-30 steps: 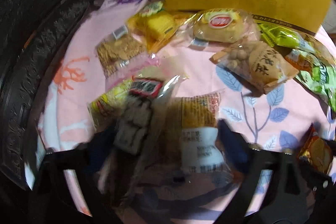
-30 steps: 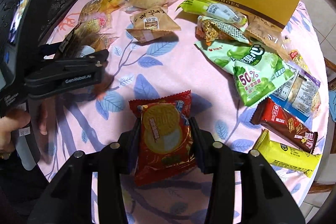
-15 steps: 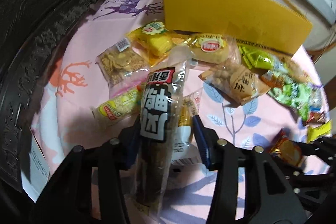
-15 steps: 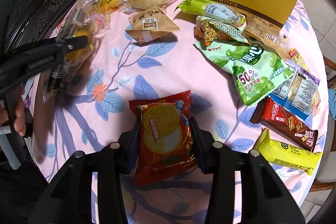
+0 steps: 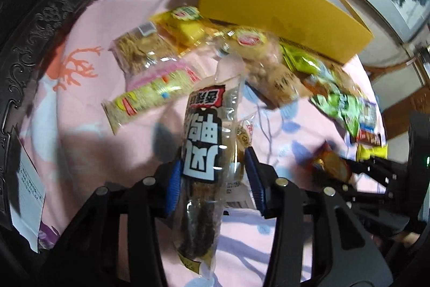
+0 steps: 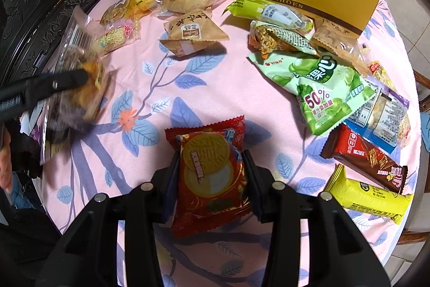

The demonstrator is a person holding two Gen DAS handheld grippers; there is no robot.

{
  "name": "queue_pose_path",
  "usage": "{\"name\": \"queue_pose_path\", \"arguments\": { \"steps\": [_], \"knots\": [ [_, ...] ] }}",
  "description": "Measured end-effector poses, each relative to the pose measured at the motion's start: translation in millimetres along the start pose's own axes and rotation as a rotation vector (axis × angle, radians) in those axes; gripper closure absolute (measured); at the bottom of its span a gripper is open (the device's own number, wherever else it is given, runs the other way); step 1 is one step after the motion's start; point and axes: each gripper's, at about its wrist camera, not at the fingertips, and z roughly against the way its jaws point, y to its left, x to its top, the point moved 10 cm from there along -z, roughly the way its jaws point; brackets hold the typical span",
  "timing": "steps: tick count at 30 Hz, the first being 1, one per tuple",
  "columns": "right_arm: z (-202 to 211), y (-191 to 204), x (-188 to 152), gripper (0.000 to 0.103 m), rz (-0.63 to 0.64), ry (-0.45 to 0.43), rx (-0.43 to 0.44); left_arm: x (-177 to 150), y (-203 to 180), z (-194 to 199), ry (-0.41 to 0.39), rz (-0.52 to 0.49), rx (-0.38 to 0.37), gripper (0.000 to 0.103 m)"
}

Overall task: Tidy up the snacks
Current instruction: 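Grasp the dark sausage pack with the left tool while the right tool grasps the red biscuit pack, then lower both packs into the yellow box and open both tools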

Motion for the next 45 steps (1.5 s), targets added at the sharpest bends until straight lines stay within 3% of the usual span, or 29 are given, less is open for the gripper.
{"name": "queue_pose_path", "arguments": {
  "steps": [4,8,10,15,20,27,35,45],
  "knots": [
    [-0.2,0.5,0.2,0.058,0.004,0.004,-0.002,-6.8,-16.7,0.5,0.020,-0.049,-0.034,0.055],
    [-0.1,0.5,0.0,0.058,0.003,0.003,-0.002,-9.2,-16.1,2.2,0.025,-0.066,-0.019,0.053],
    [-0.1,0.4,0.1,0.058,0.001,0.003,-0.002,-14.6,-12.9,-2.0,0.051,-0.065,-0.021,0.056],
    [-0.2,-0.1,-0.3,0.058,0.001,0.003,-0.003,-13.9,-14.0,4.4,0.025,-0.089,-0.038,0.075],
    [2.5,-0.6,1.2,0.059,-0.017,-0.018,0.002,-10.6,-22.5,12.0,0.005,-0.123,-0.036,0.080],
    [40.8,-3.3,23.2,0.059,-0.003,-0.147,-0.048,22.4,-44.6,43.6,-0.085,-0.131,-0.085,0.081],
    [81.3,-10.9,50.7,0.059,-0.021,-0.218,-0.097,63.0,-83.2,65.1,-0.150,-0.141,-0.167,0.081],
    [110.7,-32.7,97.4,0.059,-0.070,-0.286,-0.127,119.9,-98.7,63.2,-0.216,-0.129,-0.174,0.081]
  ]
}}
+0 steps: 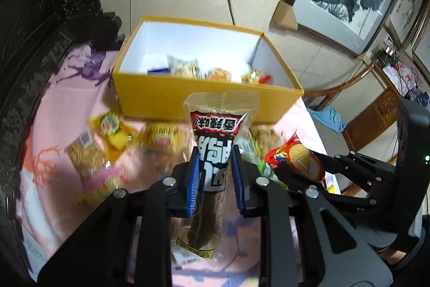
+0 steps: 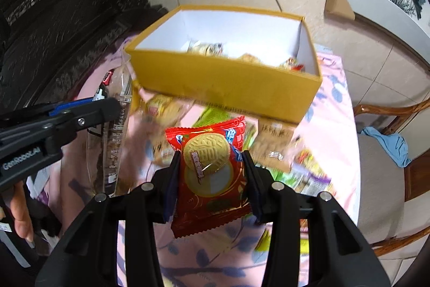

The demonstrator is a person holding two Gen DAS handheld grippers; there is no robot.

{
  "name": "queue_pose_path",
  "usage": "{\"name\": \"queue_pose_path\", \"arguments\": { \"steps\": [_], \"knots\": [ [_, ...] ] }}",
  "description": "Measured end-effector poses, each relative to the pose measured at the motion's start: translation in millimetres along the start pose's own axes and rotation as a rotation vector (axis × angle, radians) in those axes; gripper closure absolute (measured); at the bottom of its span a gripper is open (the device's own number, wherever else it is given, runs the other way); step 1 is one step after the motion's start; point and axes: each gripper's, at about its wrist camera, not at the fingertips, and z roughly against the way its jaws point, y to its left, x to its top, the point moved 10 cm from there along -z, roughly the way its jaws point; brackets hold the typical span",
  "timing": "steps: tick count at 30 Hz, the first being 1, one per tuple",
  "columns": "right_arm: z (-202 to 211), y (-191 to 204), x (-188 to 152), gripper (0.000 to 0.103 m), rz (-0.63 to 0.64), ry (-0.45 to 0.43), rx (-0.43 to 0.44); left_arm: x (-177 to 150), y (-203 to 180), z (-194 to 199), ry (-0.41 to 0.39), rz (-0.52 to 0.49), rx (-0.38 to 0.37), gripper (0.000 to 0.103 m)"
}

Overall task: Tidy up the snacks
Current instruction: 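Lower both packs into the yellow box and open both tools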

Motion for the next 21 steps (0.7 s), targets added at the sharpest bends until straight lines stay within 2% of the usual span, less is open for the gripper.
{"name": "queue_pose_path", "arguments": {
  "steps": [2,7,11,13,14,15,16,17,18,21],
  "knots": [
    [1.0,-4.6,20.3,0.059,-0.003,-0.018,0.001,20.3,0.1,-2.5,-0.018,0.006,0.001,0.081],
    [3.1,-17.9,89.7,0.059,-0.018,-0.083,0.004,102.2,9.9,-19.1,-0.072,0.000,0.032,0.081],
    [-3.3,-31.1,148.4,0.059,-0.037,-0.120,-0.008,154.3,23.7,-47.7,-0.043,0.032,0.029,0.081],
    [-8.8,-38.9,172.9,0.057,-0.054,-0.135,-0.013,174.4,29.7,-61.8,-0.015,0.044,0.029,0.076],
    [-13.1,-42.2,180.0,0.056,-0.061,-0.132,-0.011,179.7,31.8,-66.0,-0.001,0.048,0.034,0.062],
    [-18.6,-46.4,185.7,0.048,-0.070,-0.122,-0.016,187.4,37.2,-69.7,0.004,0.063,0.054,0.035],
    [-24.2,-53.8,191.0,0.036,-0.087,-0.115,-0.034,194.1,41.2,-68.8,-0.009,0.079,0.067,0.023],
    [-26.7,-59.1,192.9,0.034,-0.100,-0.118,-0.047,201.9,45.7,-63.9,-0.042,0.098,0.082,0.015],
    [-27.3,-64.8,193.5,0.034,-0.114,-0.122,-0.055,208.1,49.1,-57.3,-0.072,0.104,0.094,0.014],
    [-27.2,-72.8,185.1,0.034,-0.128,-0.101,-0.041,205.8,51.7,-43.8,-0.092,0.080,0.130,0.013]
  ]
}}
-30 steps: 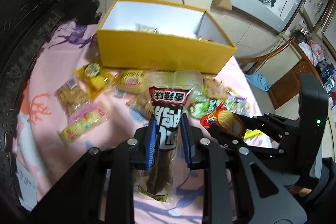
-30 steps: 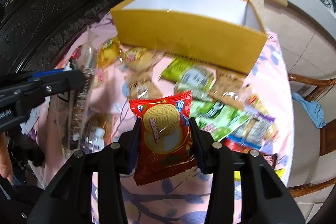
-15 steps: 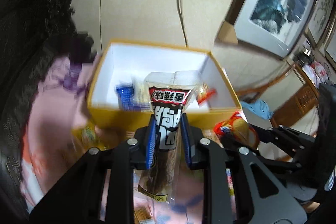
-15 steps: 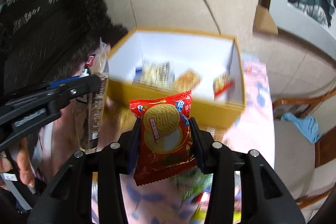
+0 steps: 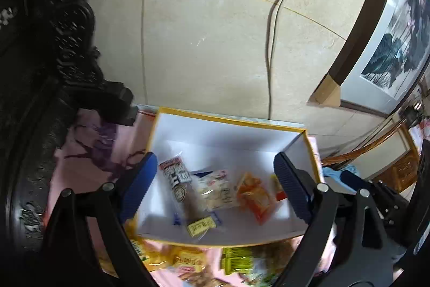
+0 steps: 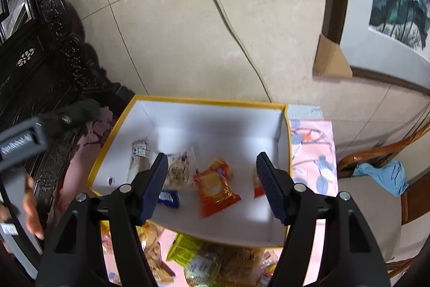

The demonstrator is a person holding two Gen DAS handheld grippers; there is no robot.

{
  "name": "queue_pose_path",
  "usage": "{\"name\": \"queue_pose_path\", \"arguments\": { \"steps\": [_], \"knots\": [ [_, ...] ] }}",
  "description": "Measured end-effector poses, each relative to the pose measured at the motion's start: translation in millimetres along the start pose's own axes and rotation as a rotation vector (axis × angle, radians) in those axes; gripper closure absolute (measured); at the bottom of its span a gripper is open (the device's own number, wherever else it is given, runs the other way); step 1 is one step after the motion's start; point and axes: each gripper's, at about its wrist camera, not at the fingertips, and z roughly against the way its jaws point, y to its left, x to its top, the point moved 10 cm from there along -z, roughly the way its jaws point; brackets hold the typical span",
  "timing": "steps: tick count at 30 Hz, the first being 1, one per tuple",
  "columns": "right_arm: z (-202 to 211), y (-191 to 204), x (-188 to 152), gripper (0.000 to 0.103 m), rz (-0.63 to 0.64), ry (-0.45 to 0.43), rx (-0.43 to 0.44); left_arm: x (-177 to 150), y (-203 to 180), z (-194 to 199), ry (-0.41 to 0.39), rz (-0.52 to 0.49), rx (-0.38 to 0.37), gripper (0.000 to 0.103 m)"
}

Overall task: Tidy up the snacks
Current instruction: 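Lower both packs into the yellow box and open both tools, then grasp the round cake pack with the left tool while the right tool grasps the yellow bar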

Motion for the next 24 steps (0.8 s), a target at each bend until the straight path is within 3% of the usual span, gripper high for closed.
{"name": "queue_pose_path", "arguments": {
  "steps": [3,7,11,14,16,20,24],
  "knots": [
    [9.2,-5.0,-24.5,0.034,0.030,0.031,0.025,-22.3,3.6,21.9,-0.015,-0.024,0.017,0.011],
    [22.4,-21.9,-95.0,0.031,0.084,0.118,0.073,-81.2,6.3,48.6,-0.015,-0.082,0.028,0.005],
    [31.4,-51.9,-203.1,0.031,0.098,0.286,0.092,-176.7,9.4,58.7,0.080,-0.122,0.016,0.005],
    [47.0,-63.6,-267.6,0.031,0.112,0.349,0.123,-251.8,17.8,64.8,0.174,-0.141,-0.001,0.005],
    [53.8,-64.0,-295.0,0.031,0.155,0.363,0.128,-281.9,23.7,67.7,0.210,-0.150,0.006,0.005],
    [47.5,-67.9,-316.1,0.031,0.223,0.369,0.125,-321.7,30.6,64.1,0.306,-0.162,0.022,0.005],
    [33.9,-68.8,-317.2,0.031,0.246,0.365,0.154,-322.2,28.1,70.3,0.293,-0.174,0.030,0.005]
  ]
}}
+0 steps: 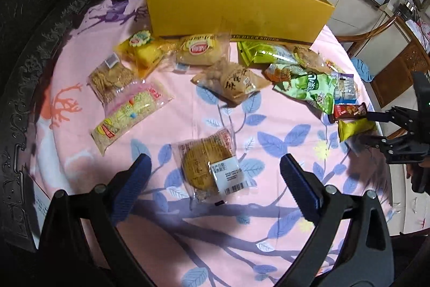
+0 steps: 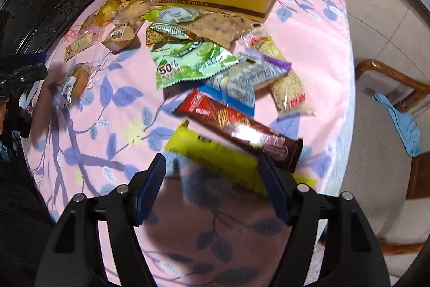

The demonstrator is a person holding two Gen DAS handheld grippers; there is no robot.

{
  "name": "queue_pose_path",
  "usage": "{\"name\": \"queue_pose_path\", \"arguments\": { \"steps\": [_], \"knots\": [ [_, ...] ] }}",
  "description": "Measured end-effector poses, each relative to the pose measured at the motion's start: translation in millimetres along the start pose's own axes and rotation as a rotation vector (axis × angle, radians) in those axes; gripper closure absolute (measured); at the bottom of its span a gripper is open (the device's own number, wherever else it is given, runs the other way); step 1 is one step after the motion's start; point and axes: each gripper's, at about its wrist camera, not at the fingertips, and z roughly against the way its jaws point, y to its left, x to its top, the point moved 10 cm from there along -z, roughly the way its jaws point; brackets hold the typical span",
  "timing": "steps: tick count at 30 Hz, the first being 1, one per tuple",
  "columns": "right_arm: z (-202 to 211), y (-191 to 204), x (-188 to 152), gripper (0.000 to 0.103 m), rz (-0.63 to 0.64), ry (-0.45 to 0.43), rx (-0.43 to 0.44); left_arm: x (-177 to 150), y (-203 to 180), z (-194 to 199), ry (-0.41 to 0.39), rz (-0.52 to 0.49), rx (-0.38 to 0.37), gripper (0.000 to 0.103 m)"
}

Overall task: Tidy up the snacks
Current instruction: 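Grasp the round cake pack with the left tool while the right tool grasps the yellow bar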

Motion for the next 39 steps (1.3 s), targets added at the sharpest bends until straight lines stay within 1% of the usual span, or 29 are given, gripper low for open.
{"name": "queue_pose_path", "arguments": {
  "steps": [2,3,4,5,6,7,8,9,11,12,13,16,17,19,22,25,29,31,32,33,34,35,38,39],
  "knots": [
    [-8.0,-5.0,0.9,0.031,0.004,0.028,0.005,-0.5,-3.5,4.1,-0.004,-0.009,0.003,0.005],
    [-8.8,-6.2,0.6,0.032,0.012,0.023,0.005,-1.2,-4.7,4.9,-0.003,-0.013,0.005,0.005],
    [-9.8,-6.9,1.3,0.035,0.015,0.027,0.008,-1.3,-5.9,5.6,-0.002,-0.016,0.006,0.005],
    [-15.2,-8.0,-3.8,0.038,-0.006,0.076,0.018,-3.0,-6.6,6.7,0.000,-0.017,0.006,0.005],
    [-18.4,-7.4,-7.3,0.038,-0.012,0.100,0.018,-2.3,-7.1,7.3,0.001,-0.016,0.007,0.005],
    [-17.0,-3.1,-8.5,0.040,0.003,0.098,0.019,-2.0,-7.2,8.5,-0.001,-0.014,0.006,0.005],
    [-18.1,3.7,-14.5,0.041,0.010,0.122,0.031,-1.5,-7.1,9.2,-0.003,-0.012,0.006,0.005],
    [-17.9,7.0,-16.9,0.042,0.024,0.118,0.011,-2.0,-5.7,10.0,-0.005,-0.007,0.005,0.005],
    [-19.7,12.4,-20.5,0.047,0.028,0.100,-0.043,-3.0,-2.9,9.6,-0.002,0.005,0.000,0.005],
    [-20.6,12.4,-20.1,0.056,0.023,0.089,-0.082,-3.3,-0.3,8.8,0.001,0.012,-0.004,0.005],
    [-21.2,11.8,-19.7,0.070,0.018,0.083,-0.113,-3.1,0.9,8.4,0.003,0.014,-0.006,0.005],
    [-22.3,19.4,-17.2,0.081,-0.040,0.066,-0.156,-2.2,5.9,6.5,0.010,0.010,-0.001,0.005],
    [-23.6,27.8,-17.0,0.082,-0.050,0.062,-0.160,-3.0,6.8,5.0,0.018,0.008,0.003,0.005],
    [-25.3,54.0,-15.2,0.082,-0.103,0.047,-0.083,-6.2,8.5,0.9,0.038,0.018,0.009,0.005],
    [-27.0,88.3,-8.8,0.082,-0.116,0.028,-0.026,-12.5,8.2,-9.2,0.068,0.067,0.004,0.005],
    [-39.0,113.9,-4.9,0.082,-0.120,0.042,-0.005,-19.7,5.9,-29.0,0.103,0.085,0.032,0.005],
    [-45.9,120.2,4.0,0.081,-0.127,0.045,-0.027,-22.4,5.4,-53.0,0.117,0.075,0.092,0.005],
    [-47.2,120.3,5.4,0.081,-0.148,0.045,-0.026,-25.7,8.0,-65.6,0.124,0.098,0.113,0.009],
    [-47.6,120.7,5.6,0.081,-0.151,0.044,-0.029,-27.8,9.1,-70.8,0.122,0.119,0.105,0.032],
    [-48.4,119.8,7.4,0.081,-0.152,0.043,-0.033,-30.4,9.8,-75.3,0.136,0.125,0.095,0.040],
    [-47.7,119.1,7.0,0.081,-0.154,0.041,-0.039,-28.5,10.7,-74.2,0.111,0.108,0.118,0.044],
    [-47.0,119.1,6.0,0.081,-0.158,0.038,-0.044,-27.8,9.0,-73.8,0.101,0.086,0.120,0.047],
    [-47.5,120.3,7.1,0.082,-0.181,0.033,-0.045,-27.8,7.2,-68.1,0.085,0.097,0.090,0.048],
    [-43.1,115.1,4.2,0.082,-0.187,0.032,-0.041,-26.7,6.3,-63.6,0.075,0.097,0.083,0.048]
  ]
}}
